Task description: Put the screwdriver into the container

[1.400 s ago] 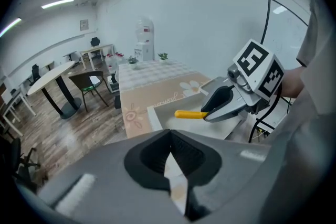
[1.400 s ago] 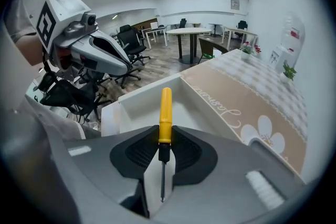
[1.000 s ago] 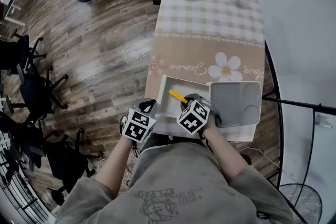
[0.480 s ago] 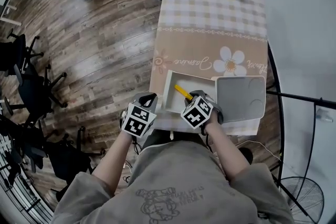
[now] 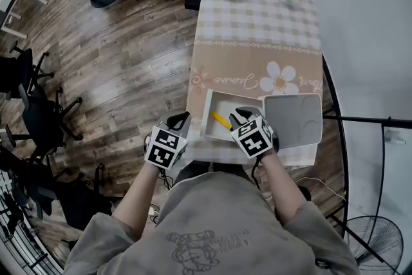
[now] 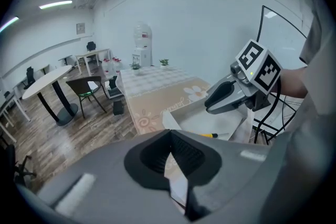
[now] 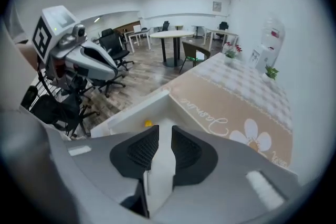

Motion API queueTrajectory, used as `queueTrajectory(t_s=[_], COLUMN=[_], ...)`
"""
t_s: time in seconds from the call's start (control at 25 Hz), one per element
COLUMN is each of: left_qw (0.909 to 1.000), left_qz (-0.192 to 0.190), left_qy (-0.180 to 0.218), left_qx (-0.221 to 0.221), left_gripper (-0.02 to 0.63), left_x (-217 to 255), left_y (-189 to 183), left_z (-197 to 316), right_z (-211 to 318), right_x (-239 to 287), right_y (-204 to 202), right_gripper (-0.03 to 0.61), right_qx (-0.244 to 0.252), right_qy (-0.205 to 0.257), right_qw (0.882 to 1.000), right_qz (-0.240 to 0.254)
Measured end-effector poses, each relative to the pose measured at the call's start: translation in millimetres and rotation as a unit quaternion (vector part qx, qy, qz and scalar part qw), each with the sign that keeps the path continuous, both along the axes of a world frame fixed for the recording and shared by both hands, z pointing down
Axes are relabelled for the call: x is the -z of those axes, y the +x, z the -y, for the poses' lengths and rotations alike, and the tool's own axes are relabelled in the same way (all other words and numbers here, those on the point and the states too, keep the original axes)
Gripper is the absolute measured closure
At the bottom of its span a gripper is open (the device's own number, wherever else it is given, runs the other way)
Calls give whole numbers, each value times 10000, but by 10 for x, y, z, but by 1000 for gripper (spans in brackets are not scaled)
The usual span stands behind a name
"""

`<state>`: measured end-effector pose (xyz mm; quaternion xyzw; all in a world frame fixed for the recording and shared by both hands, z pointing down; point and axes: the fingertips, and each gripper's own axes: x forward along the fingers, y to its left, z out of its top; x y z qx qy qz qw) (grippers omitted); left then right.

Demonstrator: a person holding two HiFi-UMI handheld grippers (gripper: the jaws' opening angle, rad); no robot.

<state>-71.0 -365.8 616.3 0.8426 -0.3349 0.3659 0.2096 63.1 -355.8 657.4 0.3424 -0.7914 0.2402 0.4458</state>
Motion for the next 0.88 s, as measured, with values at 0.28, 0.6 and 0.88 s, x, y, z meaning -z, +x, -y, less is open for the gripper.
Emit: queueTrajectory(t_s=[0.28, 0.6, 0.88], left_qw=[9971, 9841, 9686], left_qz=[-363, -734, -1165], left_qy=[660, 1619, 2189], left_qx=[85, -20, -180], left_gripper=[614, 613, 613], left_x=[697, 1682, 2376], left_y=[-13, 38, 90], left_z=[195, 380, 234], right_z=[281, 344, 178], right_x=[961, 2153, 2876], right_y=[51, 72, 109], right_gripper=[510, 529, 550], right_qx=[-596, -973, -959], right_qy=[1084, 2344, 3101], right_qw=[9891, 9520, 9251], right_qz=[799, 1710, 1970])
